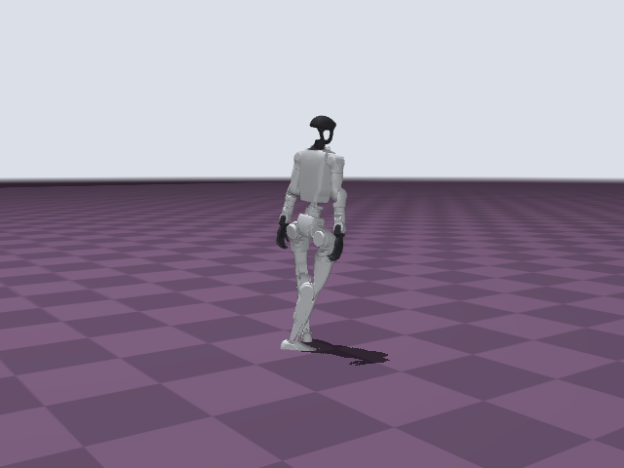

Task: In place motions

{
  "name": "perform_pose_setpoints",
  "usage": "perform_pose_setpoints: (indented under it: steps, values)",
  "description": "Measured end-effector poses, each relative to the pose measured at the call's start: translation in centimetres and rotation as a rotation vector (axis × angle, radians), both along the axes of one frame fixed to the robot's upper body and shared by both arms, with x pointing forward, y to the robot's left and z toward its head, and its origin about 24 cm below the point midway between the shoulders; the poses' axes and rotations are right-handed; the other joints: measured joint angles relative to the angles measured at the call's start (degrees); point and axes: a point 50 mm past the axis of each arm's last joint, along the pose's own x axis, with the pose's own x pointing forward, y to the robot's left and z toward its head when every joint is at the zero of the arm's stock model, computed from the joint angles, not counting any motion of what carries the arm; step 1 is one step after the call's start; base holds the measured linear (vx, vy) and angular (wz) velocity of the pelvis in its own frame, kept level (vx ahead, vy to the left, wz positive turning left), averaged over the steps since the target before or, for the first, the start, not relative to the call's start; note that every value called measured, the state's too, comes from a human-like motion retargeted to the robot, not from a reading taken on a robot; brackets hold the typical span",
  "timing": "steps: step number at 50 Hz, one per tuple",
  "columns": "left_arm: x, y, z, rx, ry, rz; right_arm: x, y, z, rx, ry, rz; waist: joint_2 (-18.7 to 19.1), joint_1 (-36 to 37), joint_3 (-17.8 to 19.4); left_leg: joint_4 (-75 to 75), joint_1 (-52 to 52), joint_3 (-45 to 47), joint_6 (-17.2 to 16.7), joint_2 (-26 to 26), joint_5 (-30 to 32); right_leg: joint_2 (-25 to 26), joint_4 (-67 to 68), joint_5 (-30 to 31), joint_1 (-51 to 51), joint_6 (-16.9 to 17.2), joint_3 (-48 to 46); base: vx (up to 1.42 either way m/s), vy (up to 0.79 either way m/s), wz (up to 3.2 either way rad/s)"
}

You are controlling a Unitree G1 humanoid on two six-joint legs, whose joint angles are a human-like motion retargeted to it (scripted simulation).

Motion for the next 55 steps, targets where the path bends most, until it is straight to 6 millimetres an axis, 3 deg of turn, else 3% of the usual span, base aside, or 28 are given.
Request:
perform_pose_setpoints:
  steps: [5, 8, 10, 12, 16, 19, 22, 26, 30, 33, 37, 39, 42, 43, 47, 51, 55]
  values:
    - [-4.7, -1.9, 0.6, 0.002, 0.138, 0.189, 2.0, 0.3, -0.2, 0.010, -0.055, 0.019, 0.6, 0.5, -3.3, -4.2, 2.3, 16.3, 0.8, -1.1, 3.8, -0.3, 0.4, -0.4, -0.4, 2.3, -6.9, 0.37, -0.02, 1.62]
    - [-6.7, -3.7, 0.9, -0.027, 0.202, 0.290, 5.1, 1.1, -0.5, 0.043, -0.148, 0.033, 1.0, 1.3, -2.0, -5.0, 0.5, 7.5, 2.8, -1.4, 14.1, 0.1, 0.7, -0.6, 0.5, 2.9, -8.2, 0.24, -0.09, 0.63]
    - [-7.8, -5.1, 1.1, -0.069, 0.223, 0.324, 7.4, 1.8, -0.5, 0.072, -0.208, 0.053, 0.1, 3.4, -0.4, -5.4, 0.1, 1.2, 6.2, -2.2, 17.8, -0.7, 1.1, -0.4, 1.5, 2.9, -7.6, 0.17, -0.08, -0.35]
    - [-8.6, -6.7, 1.3, -0.131, 0.228, 0.341, 10.1, 3.0, -0.4, 0.106, -0.264, 0.090, -0.4, 5.6, 1.1, -5.9, 0.7, -1.6, 7.0, -2.7, 16.4, -1.4, 1.6, -0.4, 2.1, 2.7, -5.9, 0.20, -0.08, -0.89]
    - [-10.2, -9.9, 2.0, -0.224, 0.268, 0.379, 14.3, 6.9, -0.1, 0.206, -0.364, 0.152, -0.6, 6.7, 1.2, -7.6, 3.2, 3.7, 6.5, -3.0, 15.7, -1.7, 1.8, 0.0, 2.0, 2.4, -3.2, 0.19, -0.11, -0.71]
    - [-10.1, -10.8, 2.0, -0.230, 0.283, 0.392, 16.3, 10.5, 0.2, 0.336, -0.443, 0.159, -1.3, 5.7, 0.3, -6.8, 2.7, 3.4, 6.4, -2.9, 14.7, -1.9, 1.0, 0.6, 1.5, 2.3, -2.4, 0.13, -0.20, -0.26]
    - [-8.3, -10.1, 1.3, -0.215, 0.220, 0.371, 17.6, 13.2, 0.7, 0.458, -0.504, 0.203, -2.3, 5.2, -0.1, -5.6, 2.1, 3.6, 5.9, -2.7, 13.5, -2.3, 0.4, 1.1, 1.2, 2.5, -2.3, 0.11, -0.29, -0.06]
    - [-4.5, -7.1, 0.0, -0.176, 0.055, 0.286, 18.5, 13.5, 1.1, 0.432, -0.549, 0.387, -3.2, 5.8, -0.3, -5.0, 2.2, 2.7, 5.1, -3.1, 11.7, -2.7, 1.0, 1.6, 1.7, 3.3, -3.5, 0.14, -0.29, 0.12]
    - [-0.7, -3.5, -0.5, -0.079, -0.089, 0.148, 17.3, 11.4, 0.5, 0.306, -0.489, 0.550, -3.6, 6.3, -0.5, -5.2, 2.9, 0.1, 4.9, -4.1, 10.0, -3.5, 2.6, 2.9, 3.4, 4.6, -5.7, 0.29, -0.26, 0.30]
    - [1.5, -1.9, -0.5, -0.024, -0.165, 0.066, 14.4, 9.0, -0.4, 0.243, -0.351, 0.530, -3.1, 6.5, -0.9, -5.9, 3.8, -1.9, 5.2, -5.1, 8.8, -4.1, 4.9, 5.6, 4.9, 5.4, -6.5, 0.40, -0.22, 0.48]
    - [3.6, -1.8, -0.6, -0.023, -0.230, 0.025, 9.3, 6.2, -1.1, 0.193, -0.174, 0.329, -0.1, 5.7, -1.6, -6.5, 5.1, -6.1, 4.8, -4.7, 7.1, -4.5, 11.1, 12.7, 6.6, 5.7, -8.5, 0.43, -0.20, 0.85]
    - [4.6, -2.5, -0.6, -0.046, -0.260, 0.024, 6.3, 5.0, -1.2, 0.169, -0.120, 0.162, 2.8, 4.9, -1.2, -6.7, 5.9, -9.4, 4.3, -3.1, 6.3, -5.6, 19.1, 17.8, 6.3, 3.7, -7.5, 0.36, -0.19, 1.16]
    - [5.4, -3.2, -0.7, -0.081, -0.273, 0.020, 3.2, 4.1, -1.1, 0.133, -0.093, -0.055, 6.8, 1.3, -0.5, -6.8, 5.9, -15.3, 4.5, -0.9, 5.9, -10.0, 37.7, 21.0, -0.1, -2.0, 0.3, 0.35, -0.28, 1.66]
    - [5.3, -3.4, -0.7, -0.091, -0.263, 0.012, 2.3, 4.0, -1.1, 0.120, -0.086, -0.121, 7.6, -0.4, -0.9, -6.9, 5.2, -17.1, 4.6, -0.8, 6.3, -10.3, 42.4, 19.7, -3.6, -0.5, 4.6, 0.20, -0.29, 1.96]
    - [4.3, -4.0, -0.8, -0.096, -0.173, -0.035, -0.4, 4.4, -1.0, 0.089, -0.067, -0.327, 9.8, -5.0, -1.7, -7.0, 2.8, -19.5, 4.1, 0.5, 8.0, 3.2, 43.4, 14.8, -15.6, 5.5, 23.7, 0.09, -0.36, 1.68]
    - [4.0, -4.0, -0.8, -0.104, -0.123, -0.094, -0.9, 5.1, -1.1, 0.110, -0.065, -0.366, 11.2, -8.0, 1.4, -5.6, 1.8, -25.7, 4.0, 1.9, 9.0, 9.6, 37.0, 11.9, -19.0, 2.9, 28.8, -0.03, -0.34, 1.63]
    - [3.6, -3.6, -0.7, -0.113, -0.110, -0.161, -0.6, 5.6, -1.2, 0.144, -0.031, -0.224, 9.3, -10.6, 3.7, -5.0, 2.4, -32.4, 3.6, -0.6, 9.9, 13.3, 24.1, 8.6, -20.5, -0.5, 37.3, 0.03, -0.30, 1.69]
